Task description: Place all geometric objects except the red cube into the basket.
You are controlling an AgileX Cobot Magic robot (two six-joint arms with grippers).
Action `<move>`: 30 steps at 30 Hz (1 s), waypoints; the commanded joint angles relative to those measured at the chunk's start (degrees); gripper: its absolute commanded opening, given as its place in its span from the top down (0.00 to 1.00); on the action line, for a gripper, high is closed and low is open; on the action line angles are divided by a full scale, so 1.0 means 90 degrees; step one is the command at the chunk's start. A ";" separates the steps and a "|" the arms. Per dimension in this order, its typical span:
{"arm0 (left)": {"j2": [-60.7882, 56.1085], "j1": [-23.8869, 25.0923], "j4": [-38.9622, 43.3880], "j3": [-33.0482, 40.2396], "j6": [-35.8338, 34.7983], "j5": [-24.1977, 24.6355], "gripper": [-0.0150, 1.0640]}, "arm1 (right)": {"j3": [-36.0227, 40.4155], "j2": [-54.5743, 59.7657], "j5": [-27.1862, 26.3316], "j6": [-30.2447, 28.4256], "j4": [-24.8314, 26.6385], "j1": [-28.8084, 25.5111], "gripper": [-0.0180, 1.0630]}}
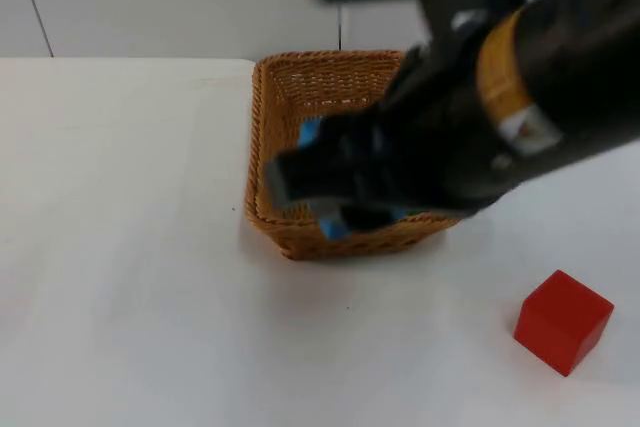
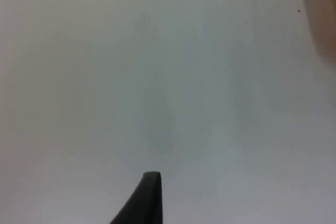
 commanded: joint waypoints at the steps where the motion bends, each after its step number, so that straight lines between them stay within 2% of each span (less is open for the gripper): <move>1: -0.0044 0.0016 0.0009 0.0032 0.0018 0.0029 0.01 | -0.0024 -0.0328 0.0227 -0.0728 0.0455 0.0031 0.98; 3: -0.0044 0.0016 0.0009 0.0032 0.0018 0.0029 0.01 | -0.0024 -0.0634 0.0452 -0.1486 0.0961 0.0001 0.98; 4: -0.0044 0.0016 0.0009 0.0032 0.0018 0.0029 0.01 | -0.0024 -0.0634 0.0452 -0.1486 0.0961 0.0001 0.98; 5: -0.0044 0.0016 0.0009 0.0032 0.0018 0.0029 0.01 | -0.0024 -0.0770 0.0593 -0.1944 0.1254 -0.0030 0.98; 6: -0.0044 0.0016 0.0009 0.0032 0.0018 0.0029 0.01 | -0.0024 -0.0792 0.0621 -0.2069 0.1313 -0.0066 0.98; 9: -0.0044 0.0016 0.0009 0.0032 0.0018 0.0029 0.01 | -0.0024 -0.0841 0.0677 -0.2899 0.1873 -0.0604 0.98; 10: -0.0044 0.0016 0.0009 0.0032 0.0018 0.0029 0.01 | -0.0024 -0.0841 0.0677 -0.2899 0.1873 -0.0604 0.98; 15: -0.0044 0.0016 0.0009 0.0032 0.0018 0.0017 0.01 | -0.0210 -0.0577 0.0781 -0.4521 0.3203 -0.2009 0.98; 16: -0.0044 0.0016 0.0009 0.0032 0.0018 0.0017 0.01 | -0.0210 -0.0577 0.0781 -0.4521 0.3203 -0.2009 0.98; 18: -0.0044 0.0016 0.0009 0.0032 0.0018 -0.0007 0.01 | -0.0643 -0.0274 0.0974 -0.5239 0.3557 -0.2482 0.98; 21: -0.0044 0.0016 0.0009 0.0032 0.0018 -0.0032 0.01 | -0.1626 0.0482 0.1470 -0.5731 0.3621 -0.2762 0.98; 22: -0.0044 0.0016 0.0009 0.0032 0.0018 -0.0032 0.01 | -0.1626 0.0482 0.1470 -0.5731 0.3621 -0.2762 0.98; 27: -0.0044 0.0016 -0.0072 0.0032 0.0018 -0.0032 0.01 | -0.3807 0.2243 0.1989 -0.6005 0.3518 -0.2815 0.98; 28: -0.0044 0.0016 -0.0072 0.0032 0.0018 -0.0032 0.01 | -0.3807 0.2243 0.1989 -0.6005 0.3518 -0.2815 0.98; 30: -0.0044 0.0016 -0.0072 0.0032 0.0018 -0.0032 0.01 | -0.4691 0.2943 0.2125 -0.6005 0.3518 -0.2815 0.98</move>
